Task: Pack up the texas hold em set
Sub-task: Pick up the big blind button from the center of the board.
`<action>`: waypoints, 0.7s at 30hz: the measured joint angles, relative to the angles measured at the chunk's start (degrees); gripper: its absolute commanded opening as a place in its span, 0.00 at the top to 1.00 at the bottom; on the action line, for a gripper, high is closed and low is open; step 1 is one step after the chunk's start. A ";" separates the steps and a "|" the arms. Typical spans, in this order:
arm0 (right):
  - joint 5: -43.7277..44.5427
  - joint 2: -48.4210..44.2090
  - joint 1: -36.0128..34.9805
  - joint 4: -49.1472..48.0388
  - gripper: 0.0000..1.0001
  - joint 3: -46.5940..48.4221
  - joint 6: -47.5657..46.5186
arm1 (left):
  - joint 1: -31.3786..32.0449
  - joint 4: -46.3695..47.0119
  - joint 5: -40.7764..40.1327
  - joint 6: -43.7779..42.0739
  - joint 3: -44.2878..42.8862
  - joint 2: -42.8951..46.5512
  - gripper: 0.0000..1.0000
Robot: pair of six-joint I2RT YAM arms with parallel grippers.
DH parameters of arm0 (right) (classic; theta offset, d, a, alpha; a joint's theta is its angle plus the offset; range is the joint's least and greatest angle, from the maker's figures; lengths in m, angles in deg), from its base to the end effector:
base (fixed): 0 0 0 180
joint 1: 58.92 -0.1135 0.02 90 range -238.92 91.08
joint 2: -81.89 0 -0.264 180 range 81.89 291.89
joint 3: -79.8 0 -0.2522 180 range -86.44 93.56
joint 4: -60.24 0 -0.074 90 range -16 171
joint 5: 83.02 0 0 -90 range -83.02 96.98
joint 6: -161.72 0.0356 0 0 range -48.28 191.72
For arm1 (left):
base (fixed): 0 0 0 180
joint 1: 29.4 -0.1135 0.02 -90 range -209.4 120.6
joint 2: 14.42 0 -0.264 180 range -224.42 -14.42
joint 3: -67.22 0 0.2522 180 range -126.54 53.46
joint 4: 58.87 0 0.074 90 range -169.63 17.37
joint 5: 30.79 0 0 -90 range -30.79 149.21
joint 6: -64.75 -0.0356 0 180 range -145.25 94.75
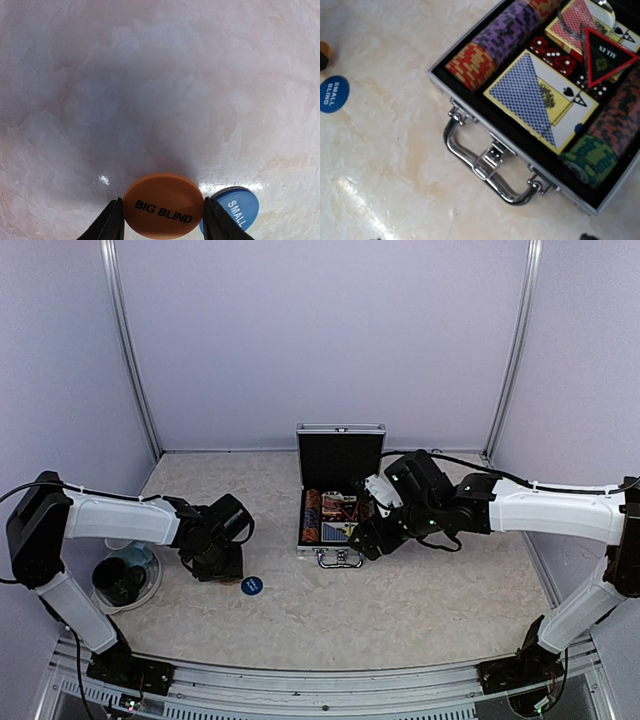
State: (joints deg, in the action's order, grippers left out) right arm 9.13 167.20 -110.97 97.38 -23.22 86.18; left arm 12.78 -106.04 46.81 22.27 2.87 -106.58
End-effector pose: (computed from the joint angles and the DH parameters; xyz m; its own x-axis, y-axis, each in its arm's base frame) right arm 0.2008 0.2553 0.2620 -0.6172 -0.3857 -0.6857 -0.6379 0.7555 0.1492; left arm 0.2135 -0.1832 0.1546 -0.9366 -0.1234 -0.3280 -0.1128 0.9923 -0.0511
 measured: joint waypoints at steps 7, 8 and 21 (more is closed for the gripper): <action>0.76 -0.11 0.00 0.31 0.15 0.00 0.00 | 1.03 -0.90 0.00 0.07 -3.37 0.07 0.50; 0.92 -0.17 0.00 0.37 0.15 0.00 0.00 | 1.29 -1.01 0.04 0.09 -3.96 0.04 0.50; 3.98 -4.74 2.40 0.90 0.14 -4.61 1.16 | 5.70 -1.75 0.52 -0.94 -22.84 -9.86 0.50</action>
State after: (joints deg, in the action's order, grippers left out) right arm 13.11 162.46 -108.57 98.27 -27.83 87.34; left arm 18.48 -107.79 47.33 21.33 -19.97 -116.44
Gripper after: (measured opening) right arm 0.861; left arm 0.506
